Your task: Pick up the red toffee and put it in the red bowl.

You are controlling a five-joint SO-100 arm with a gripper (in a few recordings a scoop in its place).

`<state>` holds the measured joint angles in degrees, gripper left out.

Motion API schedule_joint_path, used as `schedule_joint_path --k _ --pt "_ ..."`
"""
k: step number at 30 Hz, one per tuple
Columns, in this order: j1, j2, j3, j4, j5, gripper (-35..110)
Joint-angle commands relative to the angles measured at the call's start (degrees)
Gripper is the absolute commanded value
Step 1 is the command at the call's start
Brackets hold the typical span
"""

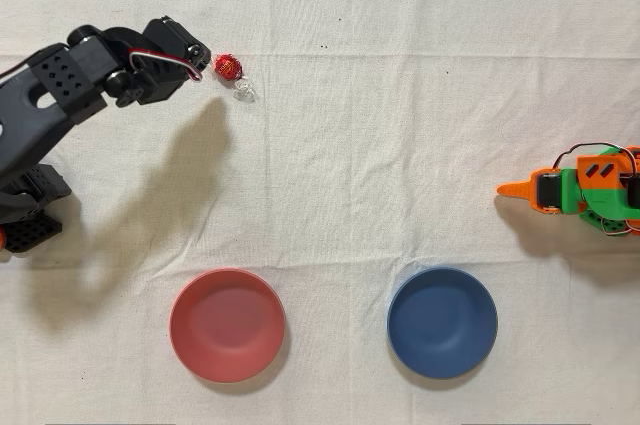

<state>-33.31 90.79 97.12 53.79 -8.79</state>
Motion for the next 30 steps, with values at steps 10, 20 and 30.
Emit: schedule_joint_path --k 10,20,30 --pt "1.3 1.1 2.0 -3.9 1.0 12" --pt "1.3 1.6 5.6 -6.3 -2.0 24" --pt "0.5 0.6 9.6 -11.0 -5.5 26"
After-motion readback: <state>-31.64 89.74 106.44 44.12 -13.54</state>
